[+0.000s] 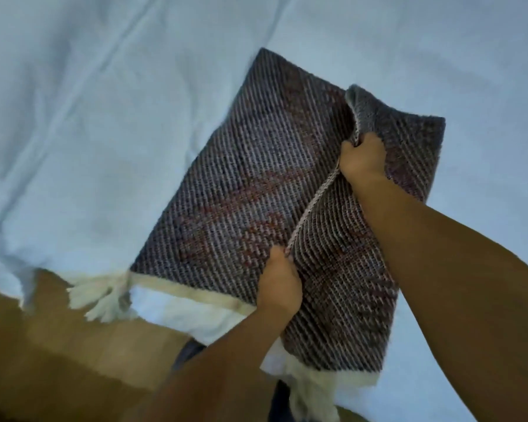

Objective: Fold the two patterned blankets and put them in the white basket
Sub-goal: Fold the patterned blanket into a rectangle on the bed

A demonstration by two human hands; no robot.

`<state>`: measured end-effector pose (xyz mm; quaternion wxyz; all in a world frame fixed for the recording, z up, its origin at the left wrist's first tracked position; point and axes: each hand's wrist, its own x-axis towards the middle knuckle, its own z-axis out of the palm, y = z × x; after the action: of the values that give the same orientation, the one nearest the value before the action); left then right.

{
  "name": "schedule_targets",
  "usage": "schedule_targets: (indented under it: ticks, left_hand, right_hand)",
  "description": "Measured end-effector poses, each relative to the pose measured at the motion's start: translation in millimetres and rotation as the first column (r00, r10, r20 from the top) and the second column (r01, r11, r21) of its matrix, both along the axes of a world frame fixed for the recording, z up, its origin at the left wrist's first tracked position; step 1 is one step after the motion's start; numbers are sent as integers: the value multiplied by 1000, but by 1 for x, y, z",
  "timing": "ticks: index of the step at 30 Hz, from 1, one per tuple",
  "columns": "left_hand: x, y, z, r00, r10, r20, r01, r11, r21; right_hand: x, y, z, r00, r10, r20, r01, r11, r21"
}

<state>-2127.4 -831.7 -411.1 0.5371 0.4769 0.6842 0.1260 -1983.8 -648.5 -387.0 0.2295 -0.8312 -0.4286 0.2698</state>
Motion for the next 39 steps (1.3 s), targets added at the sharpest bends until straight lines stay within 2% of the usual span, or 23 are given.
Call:
schedule_targets:
  ticks: [3, 5, 10, 14, 16, 18, 20, 22, 25, 29, 31, 34, 36, 39]
  left_hand:
    - [-71, 26, -12, 998, 8, -69, -3, 997, 77]
    - [-108, 40, -15, 995, 13, -94, -5, 997, 75]
    - [-174, 57, -26, 995, -7, -96, 19, 992, 124]
    - [-206, 64, -31, 993, 92, -74, -79, 983, 164]
    - [-214, 64, -33, 992, 114, -52, -107, 986, 127]
    - [-222, 60, -36, 993, 109, 38, -110, 994, 25]
    - [-229, 45, -39, 988, 11, 156, -4, 999, -44]
    - [-235, 26, -41, 969, -144, 201, 155, 987, -39]
    - [-246, 14, -44, 968, -165, 188, 178, 983, -53]
    - [-263, 34, -44, 983, -165, -86, 162, 986, -33]
    - [-266, 44, -46, 933, -239, -268, 252, 968, 12]
    - [-268, 46, -52, 806, -337, -487, 383, 924, -4]
    - [-268, 42, -57, 765, -356, -537, 409, 912, -21]
    - [-260, 44, -61, 759, -331, -560, 415, 909, 25]
  right_hand:
    - [-68, 31, -11, 999, 38, 25, -37, 999, -24]
    - [-106, 45, -17, 999, 21, 29, -20, 1000, -19]
    - [-172, 68, -31, 998, 35, 45, -36, 999, 12]
    - [-203, 75, -36, 998, 8, 69, -13, 997, 78]
    - [-211, 74, -40, 999, 11, 41, -13, 998, 64]
    - [-219, 71, -45, 1000, 12, 15, -12, 1000, -9]
    - [-225, 68, -49, 999, 38, 17, -36, 996, -86]
    - [-229, 64, -51, 993, 102, 59, -92, 983, -158]
    - [-232, 60, -54, 976, 177, 125, -147, 965, -220]
    - [-233, 59, -57, 979, 157, 127, -137, 979, -151]
    - [-234, 57, -59, 982, 128, 139, -112, 987, -112]
    - [-236, 55, -61, 980, 115, 165, -98, 989, -107]
    - [-235, 56, -63, 981, 115, 157, -98, 988, -116]
    - [-229, 61, -64, 982, 145, 122, -127, 981, -146]
